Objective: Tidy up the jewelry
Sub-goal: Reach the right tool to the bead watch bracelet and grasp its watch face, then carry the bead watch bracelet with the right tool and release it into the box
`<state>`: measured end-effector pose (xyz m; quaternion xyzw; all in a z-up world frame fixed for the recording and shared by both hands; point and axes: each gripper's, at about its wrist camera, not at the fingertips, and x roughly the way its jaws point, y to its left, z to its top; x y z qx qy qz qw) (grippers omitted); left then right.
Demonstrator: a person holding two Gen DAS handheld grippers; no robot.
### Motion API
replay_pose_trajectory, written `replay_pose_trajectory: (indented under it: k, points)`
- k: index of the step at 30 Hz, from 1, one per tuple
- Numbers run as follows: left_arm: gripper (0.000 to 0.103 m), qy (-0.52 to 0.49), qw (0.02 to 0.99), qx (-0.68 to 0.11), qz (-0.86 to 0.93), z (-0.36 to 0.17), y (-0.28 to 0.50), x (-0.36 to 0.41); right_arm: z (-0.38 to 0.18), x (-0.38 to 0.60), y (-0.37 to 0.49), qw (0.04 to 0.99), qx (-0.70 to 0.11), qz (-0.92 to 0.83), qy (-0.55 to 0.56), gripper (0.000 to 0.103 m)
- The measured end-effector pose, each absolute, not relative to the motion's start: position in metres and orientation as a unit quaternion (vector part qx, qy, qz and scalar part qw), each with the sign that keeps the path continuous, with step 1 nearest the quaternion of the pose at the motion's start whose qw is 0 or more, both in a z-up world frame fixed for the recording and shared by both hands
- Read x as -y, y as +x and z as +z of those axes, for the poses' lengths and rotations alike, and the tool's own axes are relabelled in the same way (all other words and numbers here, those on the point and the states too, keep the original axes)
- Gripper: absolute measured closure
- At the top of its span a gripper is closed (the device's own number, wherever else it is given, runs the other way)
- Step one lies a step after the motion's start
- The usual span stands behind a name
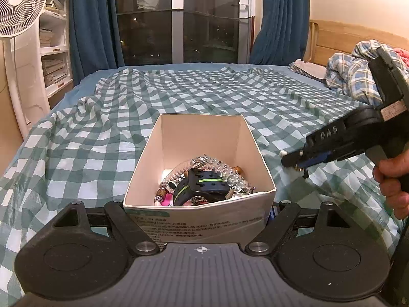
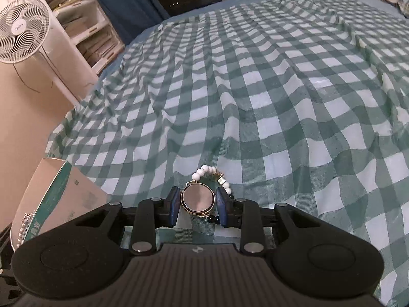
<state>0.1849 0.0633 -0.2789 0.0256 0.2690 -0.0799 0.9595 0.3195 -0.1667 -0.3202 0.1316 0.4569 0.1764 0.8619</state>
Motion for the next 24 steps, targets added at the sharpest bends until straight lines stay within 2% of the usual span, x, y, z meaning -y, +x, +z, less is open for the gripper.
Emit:
replay_pose_trajectory:
  k: [3, 15, 19, 24]
  points:
    - [0.047, 0.028, 0.960, -0.267, -0.082, -0.279, 0.184, -0.063, -0.333, 0.162, 0.317, 0.859, -0.477, 0.166, 0.083, 0.000]
    - [0.047, 0.032, 0.958, -0.273, -0.086, -0.282, 0.187, -0.059, -0.347, 0.155, 0.313, 0.851, -0.491, 0.182, 0.037, 0.000]
    - [0.047, 0.032, 0.957, -0.275, -0.085, -0.283, 0.188, -0.059, -0.348, 0.134, 0.306, 0.855, -0.478, 0.194, -0.051, 0.000]
    - [0.047, 0.033, 0.957, -0.276, -0.085, -0.284, 0.187, -0.060, -0.345, 0.149, 0.306, 0.861, -0.472, 0.188, 0.003, 0.000]
